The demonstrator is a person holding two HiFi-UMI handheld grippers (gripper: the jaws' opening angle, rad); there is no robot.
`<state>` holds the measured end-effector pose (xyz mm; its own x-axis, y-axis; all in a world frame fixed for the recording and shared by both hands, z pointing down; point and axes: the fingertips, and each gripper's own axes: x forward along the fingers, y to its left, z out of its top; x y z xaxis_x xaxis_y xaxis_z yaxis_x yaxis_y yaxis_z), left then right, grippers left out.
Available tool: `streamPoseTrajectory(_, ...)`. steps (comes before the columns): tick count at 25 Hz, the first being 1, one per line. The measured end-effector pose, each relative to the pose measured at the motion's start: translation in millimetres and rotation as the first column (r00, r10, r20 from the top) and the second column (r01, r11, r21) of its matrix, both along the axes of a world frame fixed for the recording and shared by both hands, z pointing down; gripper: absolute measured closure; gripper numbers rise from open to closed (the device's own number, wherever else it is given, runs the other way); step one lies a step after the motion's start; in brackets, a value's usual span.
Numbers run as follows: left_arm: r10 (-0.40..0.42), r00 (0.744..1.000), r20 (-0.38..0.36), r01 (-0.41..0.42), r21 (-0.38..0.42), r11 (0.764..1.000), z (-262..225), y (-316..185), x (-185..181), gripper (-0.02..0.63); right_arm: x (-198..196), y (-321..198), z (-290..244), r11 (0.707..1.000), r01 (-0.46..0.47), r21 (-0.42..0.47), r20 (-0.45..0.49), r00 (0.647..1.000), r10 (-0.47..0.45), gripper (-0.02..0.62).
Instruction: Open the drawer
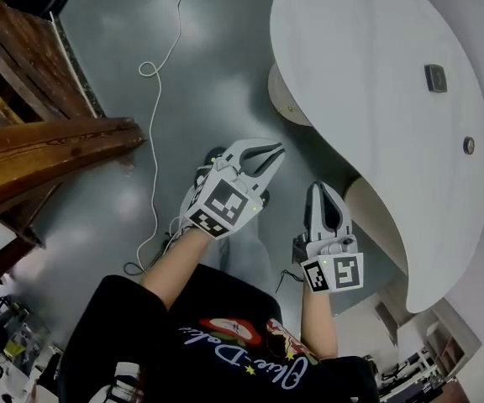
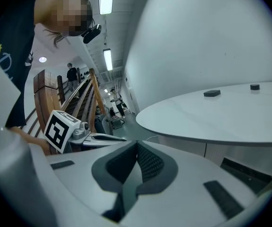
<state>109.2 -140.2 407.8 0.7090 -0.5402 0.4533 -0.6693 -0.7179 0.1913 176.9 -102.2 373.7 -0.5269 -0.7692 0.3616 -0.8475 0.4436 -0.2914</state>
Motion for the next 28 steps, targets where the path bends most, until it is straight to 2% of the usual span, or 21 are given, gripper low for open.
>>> streamPoseTrajectory(11,0.012,1.000,0.005,-0.012,-0.022,1.000,50.6,-23.3,8.6,0.598,-21.0,-17.6,28.6,1.000,0.012,-0.012,0.013,1.000,-0.012,0.594)
streamPoseTrajectory(14,0.012,1.000,0.010,-0.012,-0.051,0.999,65.8,-29.9,15.5,0.537,-16.0,-22.6,39.5,1.000,0.015,-0.027,0.010,1.000,-0.015,0.594)
streamPoseTrajectory(22,-0.026,0.999,0.019,0.027,-0.045,0.999,97.6,-55.9,30.3,0.535,0.2,-31.3,58.4,0.998,-0.005,-0.063,-0.006,1.000,0.005,0.594)
streamPoseTrajectory(28,-0.036,0.999,0.021,0.037,-0.054,0.998,117.2,-66.5,36.0,0.510,-3.2,-31.6,69.1,0.996,-0.026,-0.084,0.008,1.000,0.027,0.595)
